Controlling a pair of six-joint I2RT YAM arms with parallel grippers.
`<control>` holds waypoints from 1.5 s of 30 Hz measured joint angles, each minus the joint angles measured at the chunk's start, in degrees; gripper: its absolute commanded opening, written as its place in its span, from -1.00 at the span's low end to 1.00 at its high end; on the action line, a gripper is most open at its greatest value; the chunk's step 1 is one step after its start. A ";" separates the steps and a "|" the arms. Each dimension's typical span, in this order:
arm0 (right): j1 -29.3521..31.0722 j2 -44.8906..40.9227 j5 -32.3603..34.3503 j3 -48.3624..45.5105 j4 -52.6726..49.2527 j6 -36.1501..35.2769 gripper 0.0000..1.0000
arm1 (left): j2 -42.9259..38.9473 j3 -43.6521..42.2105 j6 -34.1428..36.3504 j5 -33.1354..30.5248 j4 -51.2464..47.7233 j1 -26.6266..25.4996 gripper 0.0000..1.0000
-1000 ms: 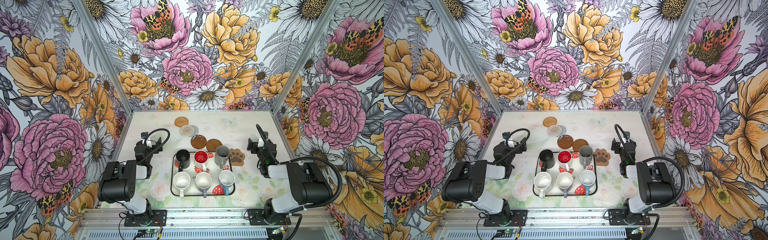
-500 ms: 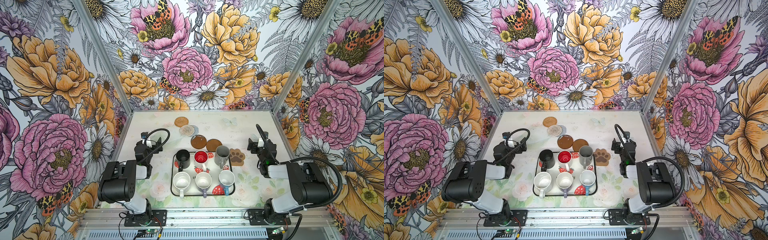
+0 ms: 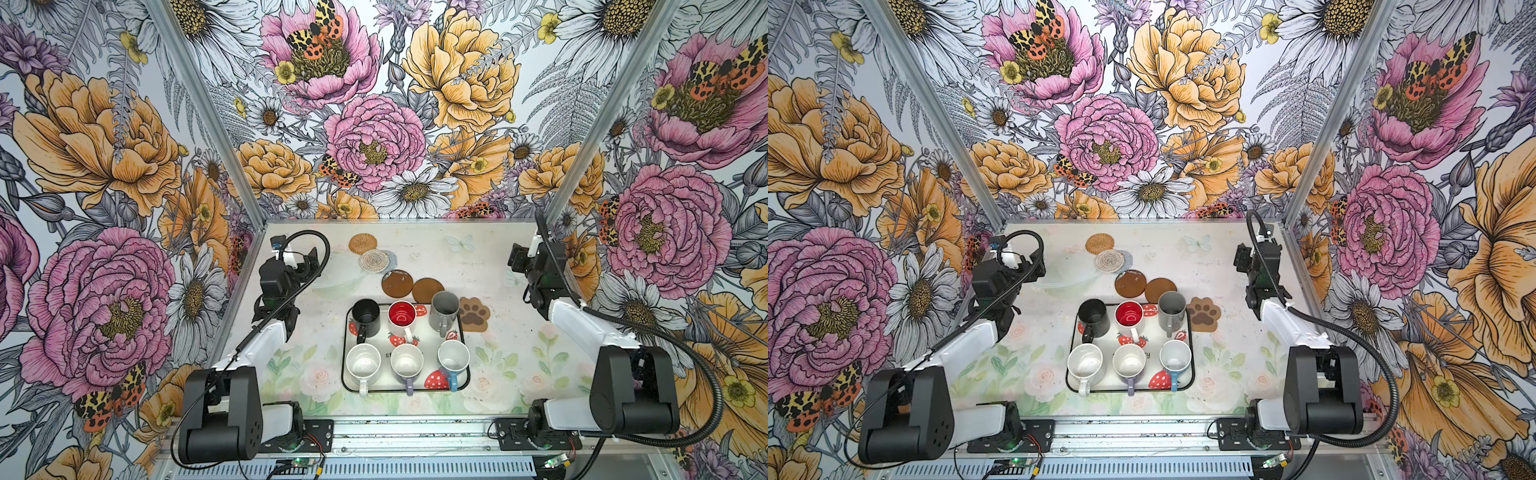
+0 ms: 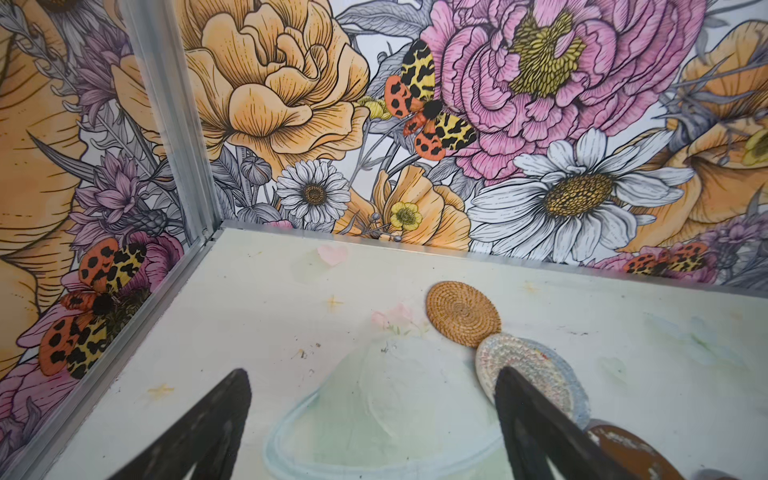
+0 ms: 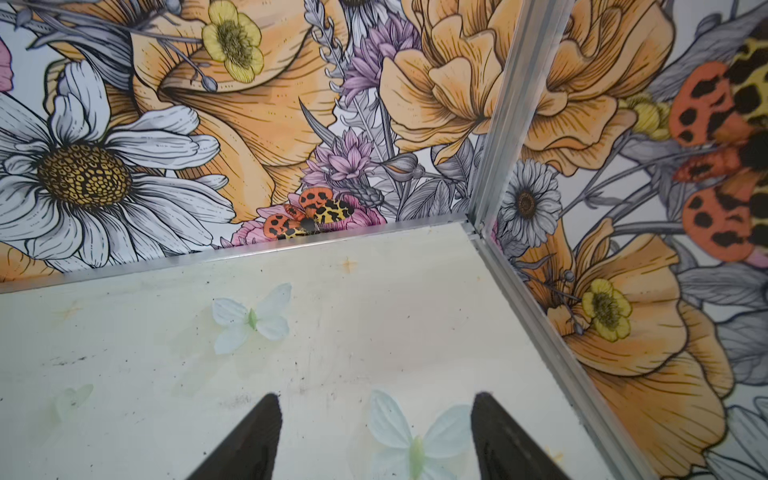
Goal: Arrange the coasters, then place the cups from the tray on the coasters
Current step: 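Raise both arms and reach forward over the tray of mugs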
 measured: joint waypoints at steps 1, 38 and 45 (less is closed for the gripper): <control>0.20 -0.96 -0.35 1.09 -2.78 1.09 0.44 | -0.66 1.22 -0.61 0.00 -2.49 -0.90 0.82; 24.87 -4.83 -6.34 -5.77 -50.75 24.11 0.03 | -4.52 10.36 -5.42 -6.80 -26.21 -19.52 0.80; 25.51 1.55 -6.21 -5.77 -50.14 25.53 0.01 | -4.50 11.17 -5.42 -7.21 -26.56 -20.15 0.81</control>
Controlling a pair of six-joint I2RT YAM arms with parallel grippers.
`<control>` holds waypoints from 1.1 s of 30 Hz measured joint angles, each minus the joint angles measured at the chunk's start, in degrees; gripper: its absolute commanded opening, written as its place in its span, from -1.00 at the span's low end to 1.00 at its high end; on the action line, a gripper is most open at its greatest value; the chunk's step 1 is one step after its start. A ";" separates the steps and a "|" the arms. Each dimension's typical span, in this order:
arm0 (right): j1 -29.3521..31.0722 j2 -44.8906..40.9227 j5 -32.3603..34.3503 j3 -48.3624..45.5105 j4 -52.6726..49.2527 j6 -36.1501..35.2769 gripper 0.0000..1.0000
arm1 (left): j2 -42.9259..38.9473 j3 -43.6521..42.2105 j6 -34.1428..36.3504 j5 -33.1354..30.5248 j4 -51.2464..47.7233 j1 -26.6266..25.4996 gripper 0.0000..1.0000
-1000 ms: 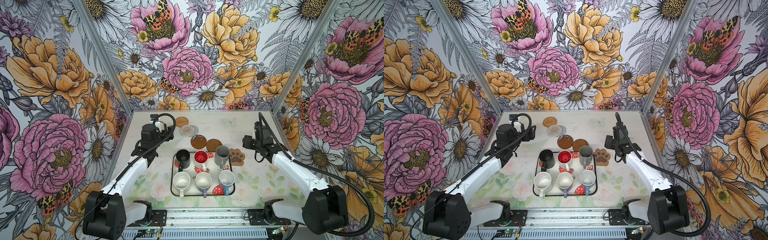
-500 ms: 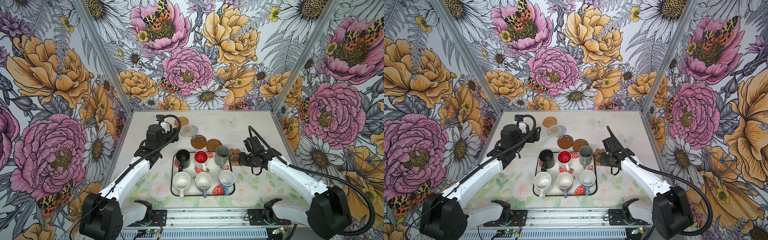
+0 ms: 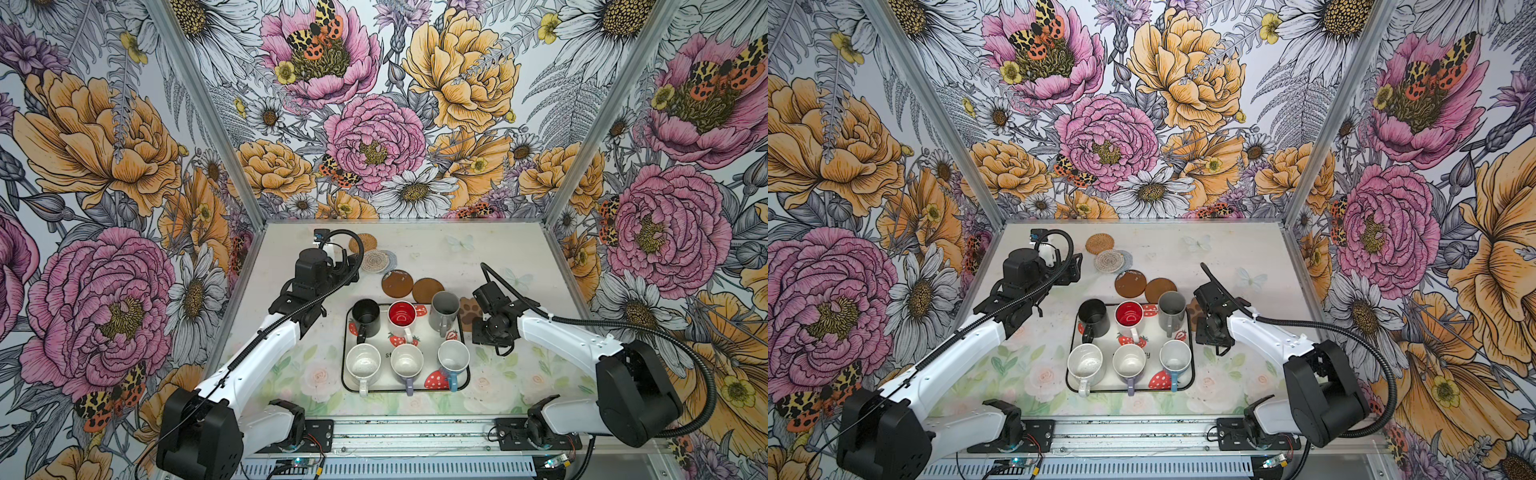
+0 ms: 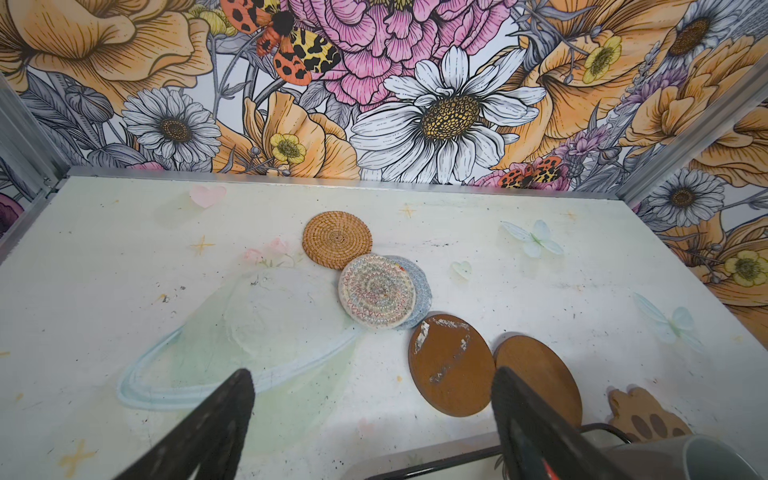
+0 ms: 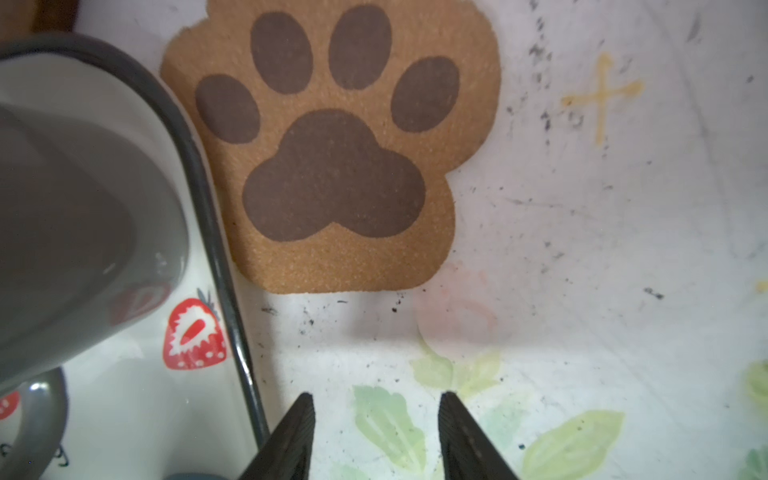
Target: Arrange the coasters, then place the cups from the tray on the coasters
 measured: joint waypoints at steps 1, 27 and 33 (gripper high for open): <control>0.00 0.70 0.00 0.00 0.24 0.07 0.01 | 0.00 0.02 0.00 -0.07 0.02 -0.02 0.81; -1.22 14.16 1.33 8.13 5.22 1.75 -0.03 | 1.90 2.93 0.02 -2.73 -2.51 -0.31 0.81; -3.74 16.35 0.85 10.60 5.64 1.60 -0.04 | 2.38 3.82 0.07 -3.34 -3.67 -0.31 0.81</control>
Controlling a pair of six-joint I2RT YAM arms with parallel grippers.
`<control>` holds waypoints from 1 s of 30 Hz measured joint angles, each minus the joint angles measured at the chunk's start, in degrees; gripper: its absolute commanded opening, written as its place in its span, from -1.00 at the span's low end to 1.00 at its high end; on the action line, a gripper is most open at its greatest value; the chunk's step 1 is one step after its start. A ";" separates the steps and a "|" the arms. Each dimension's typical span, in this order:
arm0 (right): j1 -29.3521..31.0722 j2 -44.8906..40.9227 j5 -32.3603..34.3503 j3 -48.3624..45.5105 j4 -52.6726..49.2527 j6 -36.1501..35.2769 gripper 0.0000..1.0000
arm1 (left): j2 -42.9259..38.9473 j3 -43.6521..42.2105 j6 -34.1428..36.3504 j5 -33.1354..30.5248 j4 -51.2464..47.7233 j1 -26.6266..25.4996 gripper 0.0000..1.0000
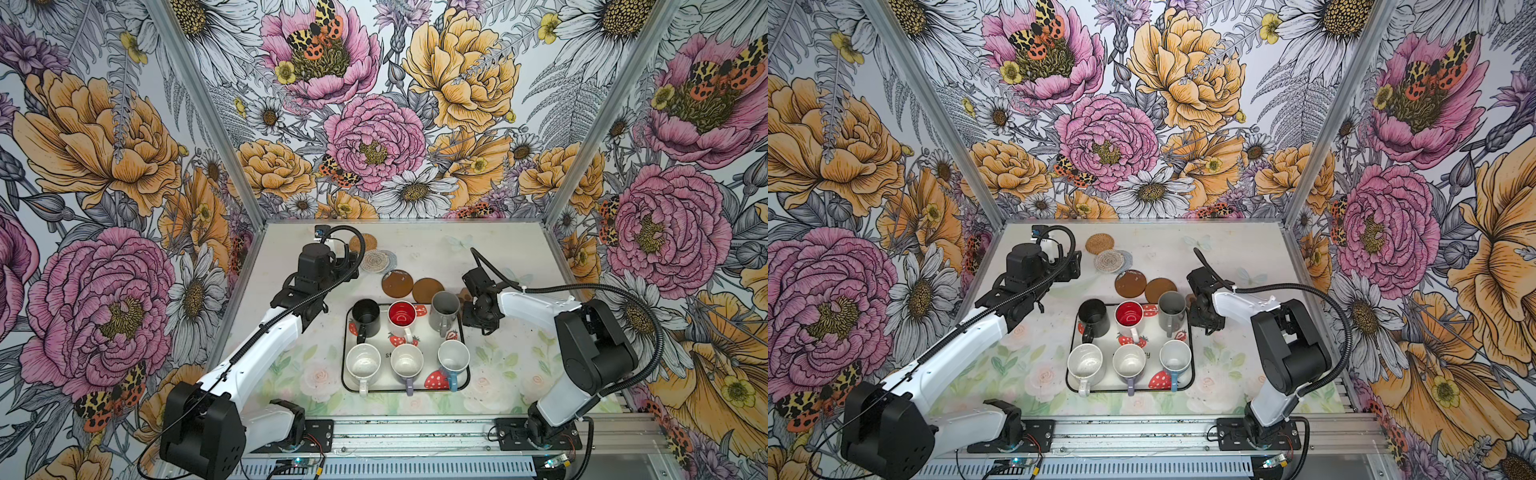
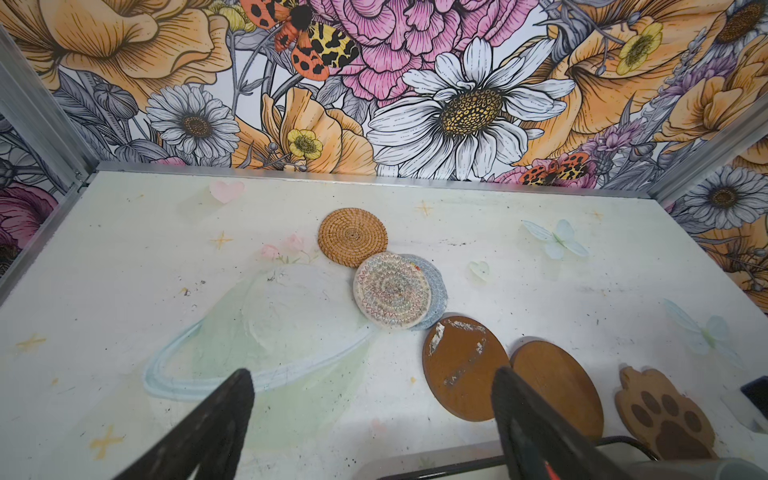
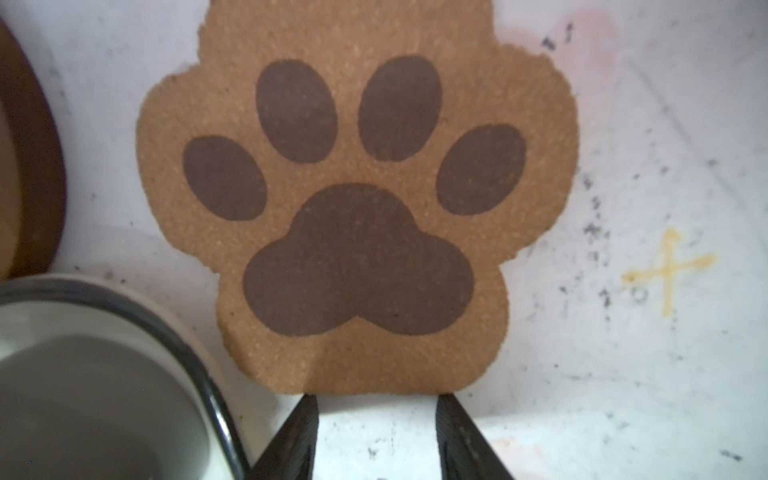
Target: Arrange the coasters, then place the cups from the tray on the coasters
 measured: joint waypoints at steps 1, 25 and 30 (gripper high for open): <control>-0.35 0.33 -0.11 0.39 0.07 -0.15 -0.04 | 0.17 0.26 0.00 -0.11 -0.07 0.00 0.81; -8.76 11.80 -4.07 15.26 -0.79 -8.41 0.01 | 2.21 4.48 0.42 -1.07 -2.84 0.00 0.83; -9.94 13.16 -4.04 18.29 -1.81 -9.94 0.01 | 2.21 5.44 0.39 -1.07 -3.17 0.00 0.82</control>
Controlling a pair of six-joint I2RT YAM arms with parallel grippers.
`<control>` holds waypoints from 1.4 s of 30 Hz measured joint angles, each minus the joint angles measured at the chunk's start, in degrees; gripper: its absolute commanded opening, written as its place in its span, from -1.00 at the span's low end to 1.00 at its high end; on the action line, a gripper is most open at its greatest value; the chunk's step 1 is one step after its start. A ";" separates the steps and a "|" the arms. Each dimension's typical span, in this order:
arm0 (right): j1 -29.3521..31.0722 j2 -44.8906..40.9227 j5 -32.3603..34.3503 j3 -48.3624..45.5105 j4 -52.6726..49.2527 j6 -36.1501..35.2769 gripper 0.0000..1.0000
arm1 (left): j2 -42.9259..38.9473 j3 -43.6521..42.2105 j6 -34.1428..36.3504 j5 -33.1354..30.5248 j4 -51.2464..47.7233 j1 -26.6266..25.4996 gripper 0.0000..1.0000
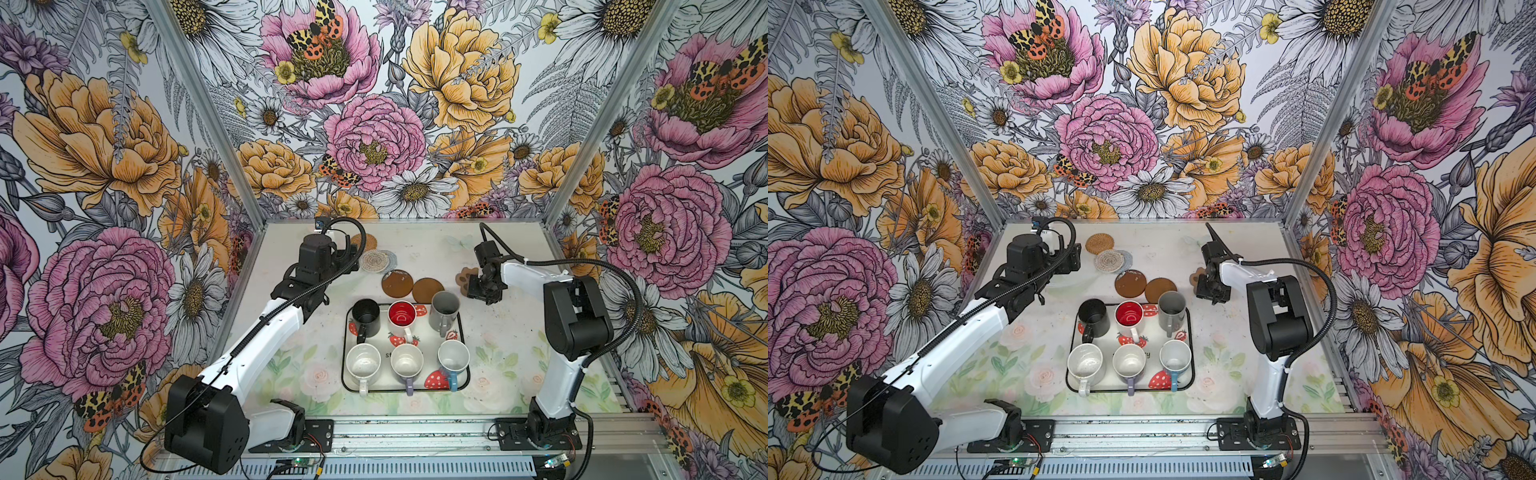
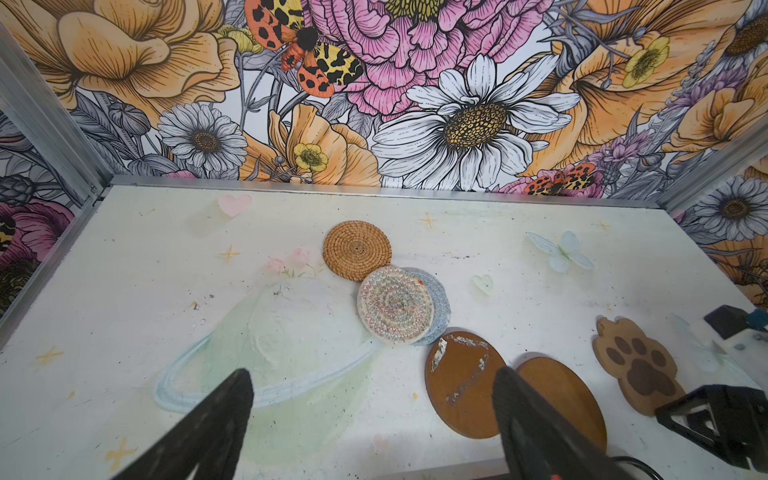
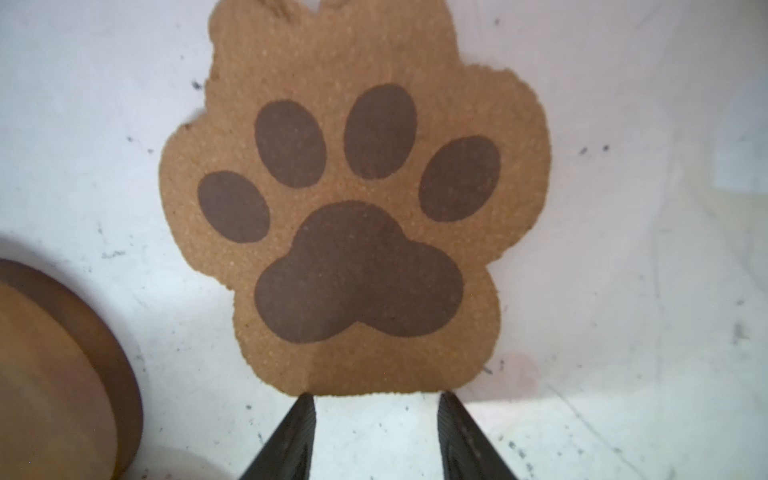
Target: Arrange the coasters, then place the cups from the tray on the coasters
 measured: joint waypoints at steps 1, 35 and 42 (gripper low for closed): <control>-0.26 0.28 0.02 0.61 -0.13 -0.28 0.01 | 0.00 0.20 0.00 0.00 0.02 0.00 0.82; 2.19 -1.09 -1.44 -2.21 -1.22 -1.20 -0.03 | 0.09 1.90 0.00 0.24 -0.04 -1.60 0.82; 2.36 0.85 0.24 0.00 -1.20 -1.22 -0.02 | 0.07 1.90 0.00 0.24 -0.04 -1.62 0.83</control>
